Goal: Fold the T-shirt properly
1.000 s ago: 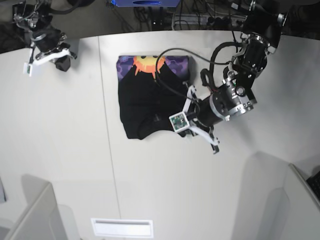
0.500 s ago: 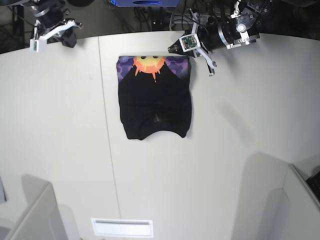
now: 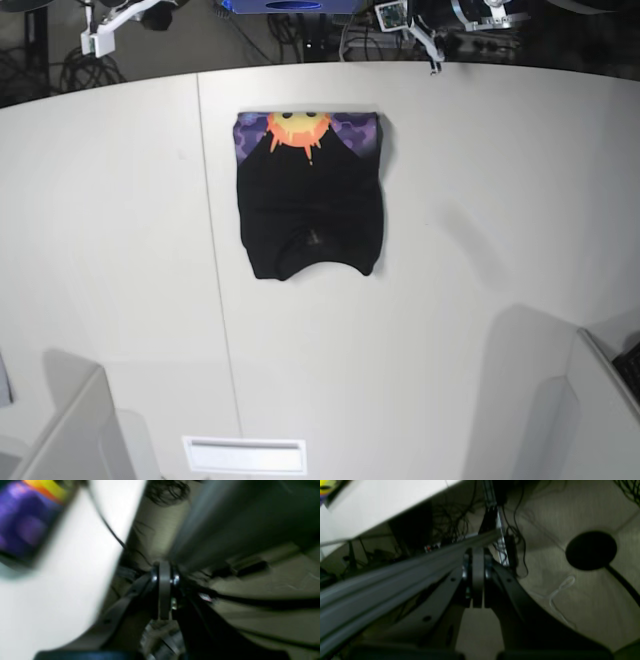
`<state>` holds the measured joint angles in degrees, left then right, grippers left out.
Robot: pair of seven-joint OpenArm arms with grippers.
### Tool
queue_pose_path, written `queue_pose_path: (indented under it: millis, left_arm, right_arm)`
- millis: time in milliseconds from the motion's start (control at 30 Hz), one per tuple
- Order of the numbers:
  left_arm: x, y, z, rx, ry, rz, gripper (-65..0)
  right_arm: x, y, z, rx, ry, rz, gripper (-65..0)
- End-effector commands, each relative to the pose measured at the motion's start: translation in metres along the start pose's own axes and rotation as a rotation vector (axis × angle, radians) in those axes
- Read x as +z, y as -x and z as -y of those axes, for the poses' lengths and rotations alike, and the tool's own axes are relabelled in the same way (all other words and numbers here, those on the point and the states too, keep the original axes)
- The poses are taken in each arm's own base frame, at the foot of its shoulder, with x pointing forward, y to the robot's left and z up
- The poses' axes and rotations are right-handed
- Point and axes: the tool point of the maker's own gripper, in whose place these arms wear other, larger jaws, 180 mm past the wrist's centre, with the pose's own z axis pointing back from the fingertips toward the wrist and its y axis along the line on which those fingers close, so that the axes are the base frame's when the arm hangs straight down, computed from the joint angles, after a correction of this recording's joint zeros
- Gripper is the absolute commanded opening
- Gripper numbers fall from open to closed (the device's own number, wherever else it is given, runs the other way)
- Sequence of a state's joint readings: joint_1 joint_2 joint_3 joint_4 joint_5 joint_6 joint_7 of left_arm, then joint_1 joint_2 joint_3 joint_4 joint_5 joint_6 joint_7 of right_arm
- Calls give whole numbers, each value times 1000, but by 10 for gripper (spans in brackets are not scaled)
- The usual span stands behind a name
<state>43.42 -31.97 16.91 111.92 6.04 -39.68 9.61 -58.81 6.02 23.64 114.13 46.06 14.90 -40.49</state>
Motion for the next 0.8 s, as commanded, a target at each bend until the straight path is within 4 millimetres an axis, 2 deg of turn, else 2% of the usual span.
queue_pose_path:
  millis: [0, 100, 267, 400, 600, 767]
  left_arm:
    - [2, -1, 9, 21, 23, 18, -650]
    - [-1, 27, 25, 95, 54, -39, -650]
    - [-9, 83, 42, 228, 77, -156, -650]
    - [-23, 106, 43, 301, 70, -195, -650]
    - [-40, 140, 42, 398, 59, -256, -650]
    - [-55, 168, 44, 494, 59, -312, -650]
  right_arm:
    - [1, 6, -9, 7, -29, -17, -650]
    - [-9, 26, -21, 91, -30, -90, -650]
    - [-41, 85, -36, 320, 7, -282, -650]
    - [-66, 122, -37, 407, 30, -398, -650]
    - [-97, 160, -22, 390, 20, -518, -650]
    - [-115, 170, 8, 379, 54, -542, -650]
